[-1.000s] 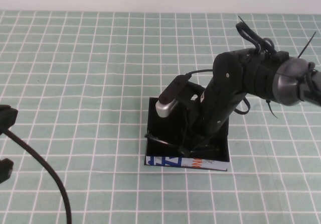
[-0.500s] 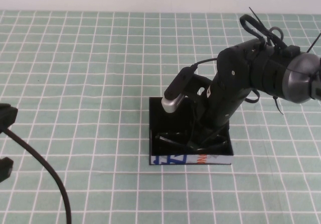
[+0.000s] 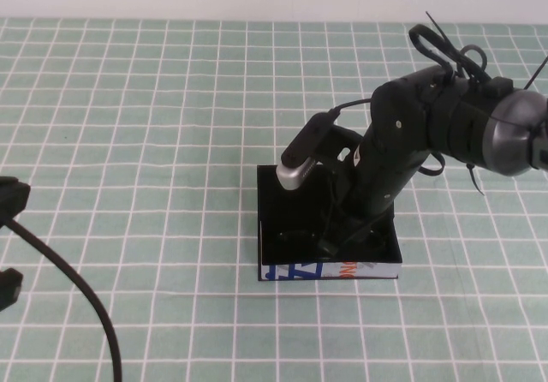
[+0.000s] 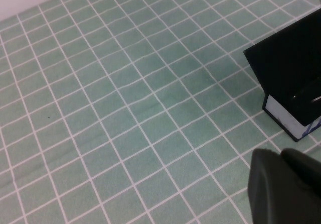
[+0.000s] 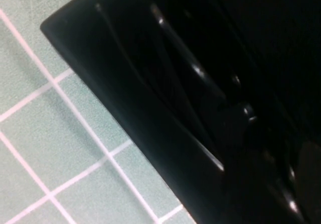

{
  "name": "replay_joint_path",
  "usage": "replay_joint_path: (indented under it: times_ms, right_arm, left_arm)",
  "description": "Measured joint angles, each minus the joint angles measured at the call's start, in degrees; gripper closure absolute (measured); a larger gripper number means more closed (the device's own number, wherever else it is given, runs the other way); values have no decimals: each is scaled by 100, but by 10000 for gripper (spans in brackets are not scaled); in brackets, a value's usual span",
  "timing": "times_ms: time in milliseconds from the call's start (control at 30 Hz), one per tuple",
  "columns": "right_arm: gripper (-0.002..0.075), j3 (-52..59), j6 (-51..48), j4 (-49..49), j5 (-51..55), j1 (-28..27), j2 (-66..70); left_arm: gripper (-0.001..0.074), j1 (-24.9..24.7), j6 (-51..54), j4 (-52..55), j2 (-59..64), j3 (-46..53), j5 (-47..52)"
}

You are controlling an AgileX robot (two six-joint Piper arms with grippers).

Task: Return glasses to glasses case
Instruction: Close the glasses case

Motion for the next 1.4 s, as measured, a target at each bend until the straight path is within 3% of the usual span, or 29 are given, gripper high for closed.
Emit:
replay_joint_path:
  times_ms: [133,233,400,567,900,1167,1400]
  right_arm:
    - [467,0,103,12,-11,0,-84]
    - [480,0,104,24,-59,0,-205]
    - [653,0,122,99,-109,0,-304]
    - [726,0,151,-13,-261,0,-304]
    - [737,-625,597,-79,-688,-114,-306]
    - [737,-769,-1245,1657,410,-169,-243]
    - [737,-783,-1386,1986,525,-118,203]
  left_arm:
    - [737,0,0,0,0,0,0]
    - [737,0,0,0,0,0,0]
    - [737,0,0,0,0,0,0]
    - [737,0,0,0,0,0,0]
    - [737,0,-217,-242,0,0,-375]
    - [737,0,-240,-263,244,0,-419]
    - [737,0,-255,-263,324,0,-316]
